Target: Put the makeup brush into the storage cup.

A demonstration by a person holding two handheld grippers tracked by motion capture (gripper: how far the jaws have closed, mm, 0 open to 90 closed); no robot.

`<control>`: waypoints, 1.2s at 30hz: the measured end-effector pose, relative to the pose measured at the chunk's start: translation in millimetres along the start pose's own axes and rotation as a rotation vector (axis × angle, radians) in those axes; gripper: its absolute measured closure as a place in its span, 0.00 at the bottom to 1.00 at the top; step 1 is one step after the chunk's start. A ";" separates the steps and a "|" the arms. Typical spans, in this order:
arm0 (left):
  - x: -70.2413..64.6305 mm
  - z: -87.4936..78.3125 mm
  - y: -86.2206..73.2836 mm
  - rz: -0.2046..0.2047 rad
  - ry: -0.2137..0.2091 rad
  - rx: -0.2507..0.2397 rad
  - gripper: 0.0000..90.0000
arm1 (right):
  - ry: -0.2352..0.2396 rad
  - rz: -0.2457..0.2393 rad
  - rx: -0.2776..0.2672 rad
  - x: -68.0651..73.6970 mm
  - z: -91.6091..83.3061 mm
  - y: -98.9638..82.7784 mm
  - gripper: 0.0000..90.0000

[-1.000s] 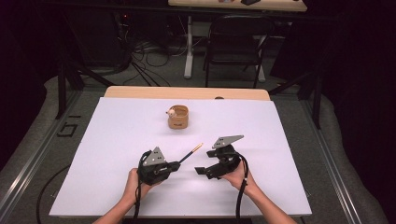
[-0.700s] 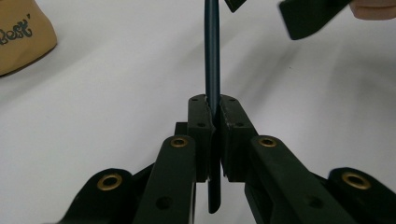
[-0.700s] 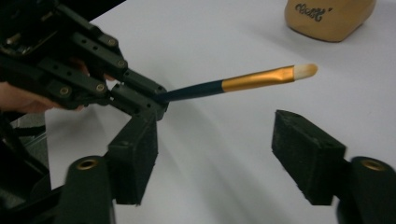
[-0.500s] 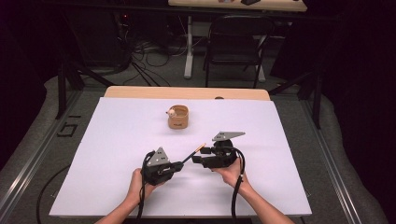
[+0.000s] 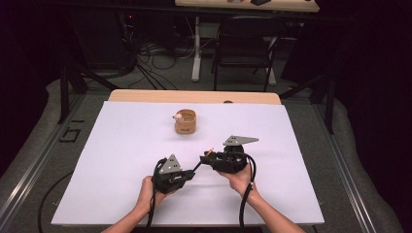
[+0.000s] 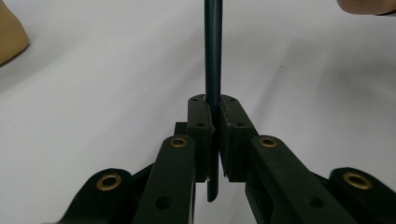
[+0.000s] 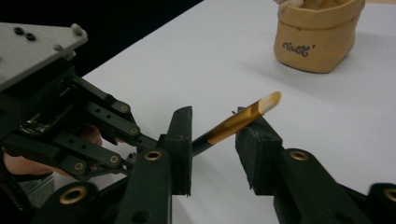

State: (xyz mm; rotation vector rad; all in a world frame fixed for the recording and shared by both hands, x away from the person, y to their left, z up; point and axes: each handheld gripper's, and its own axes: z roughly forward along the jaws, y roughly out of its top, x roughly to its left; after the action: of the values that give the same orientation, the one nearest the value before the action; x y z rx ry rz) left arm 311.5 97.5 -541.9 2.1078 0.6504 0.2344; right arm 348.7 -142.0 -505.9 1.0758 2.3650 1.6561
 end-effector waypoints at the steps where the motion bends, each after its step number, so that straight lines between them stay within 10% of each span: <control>1: -0.5 0.6 0.3 -0.001 -0.002 0.003 0.94 | 0.009 0.002 -0.008 0.7 -0.5 0.7 0.79; 9: -3.1 2.8 4.3 -0.005 -0.012 -0.016 0.92 | 0.080 -0.020 -0.038 13.2 -4.3 9.0 0.93; 16: -2.0 0.4 9.3 -0.022 -0.027 -0.065 0.70 | 0.039 -0.121 -0.033 27.7 -4.7 14.3 0.93; 33: -2.3 -5.3 18.8 -0.024 -0.032 -0.170 0.92 | 0.006 -0.195 -0.002 33.3 0.9 13.1 0.92; 36: -1.0 -6.5 18.6 -0.022 -0.031 -0.170 0.92 | -0.005 -0.191 -0.004 30.8 -1.8 14.2 0.69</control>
State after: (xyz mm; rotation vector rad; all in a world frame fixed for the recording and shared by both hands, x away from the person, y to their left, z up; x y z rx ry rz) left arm 314.9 92.9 -523.0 1.9367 0.6131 0.2356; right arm 331.8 -123.5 -483.0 0.8226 2.3747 1.5895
